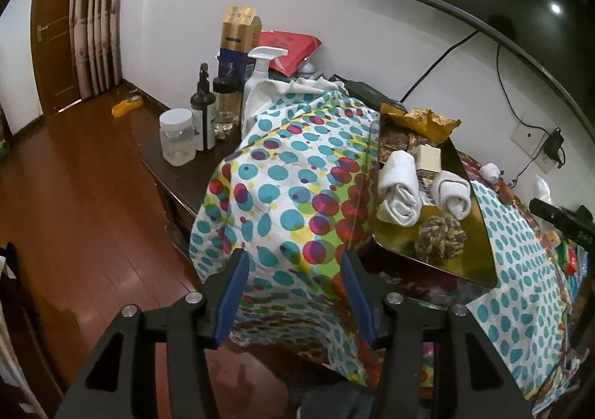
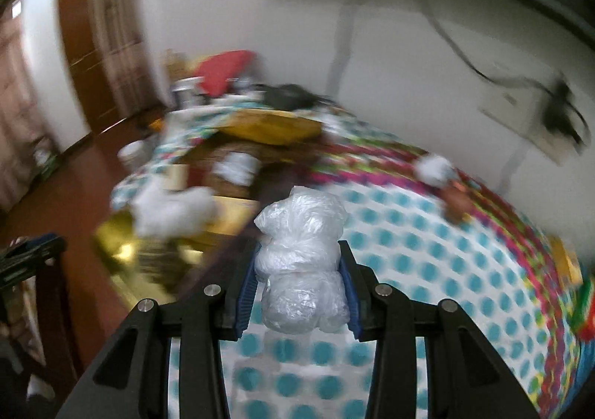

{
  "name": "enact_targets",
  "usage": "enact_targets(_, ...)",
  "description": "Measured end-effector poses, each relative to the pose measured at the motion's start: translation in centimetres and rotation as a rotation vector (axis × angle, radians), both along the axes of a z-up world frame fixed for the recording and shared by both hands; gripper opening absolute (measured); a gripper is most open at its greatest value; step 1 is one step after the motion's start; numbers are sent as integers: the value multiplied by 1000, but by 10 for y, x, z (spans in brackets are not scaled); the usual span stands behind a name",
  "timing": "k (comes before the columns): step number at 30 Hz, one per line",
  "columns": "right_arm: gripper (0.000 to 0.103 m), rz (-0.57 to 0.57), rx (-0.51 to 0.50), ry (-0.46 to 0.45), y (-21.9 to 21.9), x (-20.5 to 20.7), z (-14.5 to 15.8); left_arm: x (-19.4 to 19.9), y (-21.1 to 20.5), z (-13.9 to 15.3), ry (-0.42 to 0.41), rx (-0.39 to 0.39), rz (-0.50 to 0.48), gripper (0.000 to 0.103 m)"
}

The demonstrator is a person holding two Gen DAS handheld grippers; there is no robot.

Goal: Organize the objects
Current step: 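Carry the plastic bundle with the right gripper into the gold tray and release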

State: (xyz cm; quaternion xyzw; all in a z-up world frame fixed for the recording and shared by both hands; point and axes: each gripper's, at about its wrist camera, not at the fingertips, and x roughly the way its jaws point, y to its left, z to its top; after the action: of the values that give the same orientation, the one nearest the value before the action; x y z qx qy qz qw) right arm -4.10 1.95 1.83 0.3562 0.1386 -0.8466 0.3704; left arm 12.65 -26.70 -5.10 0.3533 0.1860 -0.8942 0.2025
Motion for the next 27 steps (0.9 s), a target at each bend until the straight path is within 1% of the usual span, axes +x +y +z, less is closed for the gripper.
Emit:
enact_targets(2, 38, 60, 8, -7, -21, 15, 0, 0, -2, 1, 5, -3, 1, 53)
enact_targets(5, 38, 134, 45, -23, -48, 32, -6, 1, -4, 0, -5, -11, 6, 53)
enact_targets(11, 38, 205, 89, -104, -82, 39, -28, 2, -9, -7, -21, 7, 10, 53)
enact_targets(14, 38, 181, 113, -93, -96, 32, -36, 1, -10, -8, -32, 7, 15, 53)
enact_targets(18, 38, 86, 140, -44, -107, 12, -41, 1, -11, -10, -39, 6, 17, 53)
enact_targets(19, 38, 75, 146, -43, -108, 7, -43, 1, -11, -11, -40, 12, 16, 53)
enact_targets(21, 38, 61, 138, -59, -111, -1, -45, 1, -11, -12, -40, 21, 17, 53)
enact_targets(24, 39, 65, 133, -55, -113, -2, -47, 0, -10, -12, -45, 11, 17, 53)
enact_targets(25, 40, 70, 133, -54, -114, -1, -48, 0, -10, -12, -46, 10, 18, 53)
enact_targets(27, 50, 65, 134, -38, -112, 1, -48, -1, -12, -13, -53, 17, 21, 53)
